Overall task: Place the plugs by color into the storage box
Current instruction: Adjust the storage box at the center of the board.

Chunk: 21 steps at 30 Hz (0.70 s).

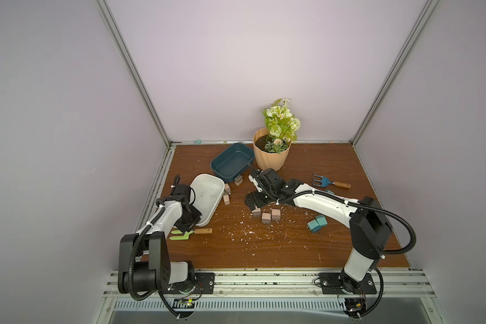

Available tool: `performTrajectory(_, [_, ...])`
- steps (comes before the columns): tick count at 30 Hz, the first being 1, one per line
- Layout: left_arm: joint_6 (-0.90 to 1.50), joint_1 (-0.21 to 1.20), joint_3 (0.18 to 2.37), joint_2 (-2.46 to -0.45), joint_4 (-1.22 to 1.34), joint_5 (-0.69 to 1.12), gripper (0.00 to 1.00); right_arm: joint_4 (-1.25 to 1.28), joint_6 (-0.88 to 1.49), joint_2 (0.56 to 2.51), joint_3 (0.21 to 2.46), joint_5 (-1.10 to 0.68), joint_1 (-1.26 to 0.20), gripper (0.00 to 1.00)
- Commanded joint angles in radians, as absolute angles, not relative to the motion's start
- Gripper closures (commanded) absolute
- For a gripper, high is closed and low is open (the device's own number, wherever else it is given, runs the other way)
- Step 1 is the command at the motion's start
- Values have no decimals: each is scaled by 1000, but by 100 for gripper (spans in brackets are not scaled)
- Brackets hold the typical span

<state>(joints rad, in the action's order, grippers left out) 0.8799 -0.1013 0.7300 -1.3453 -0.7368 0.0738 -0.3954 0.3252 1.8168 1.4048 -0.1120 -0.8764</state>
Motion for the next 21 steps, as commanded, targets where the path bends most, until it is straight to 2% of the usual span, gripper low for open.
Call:
performTrajectory(1, [875, -117, 779, -1374, -797, 11, 70, -416, 272, 1874, 1523, -134, -915, 2])
performTrajectory(8, [838, -120, 943, -1445, -851, -113, 69, -462, 251, 2010, 1663, -126, -945, 4])
performTrajectory(13, [849, -136, 961, -1492, -848, -124, 77, -469, 243, 1991, 1637, -103, -944, 4])
performTrajectory(18, [891, -183, 877, -1461, -805, -109, 93, -471, 248, 1936, 1566, -58, -932, 4])
performTrajectory(21, [881, -228, 841, -1447, -791, -98, 94, -465, 251, 1896, 1510, -43, -921, 4])
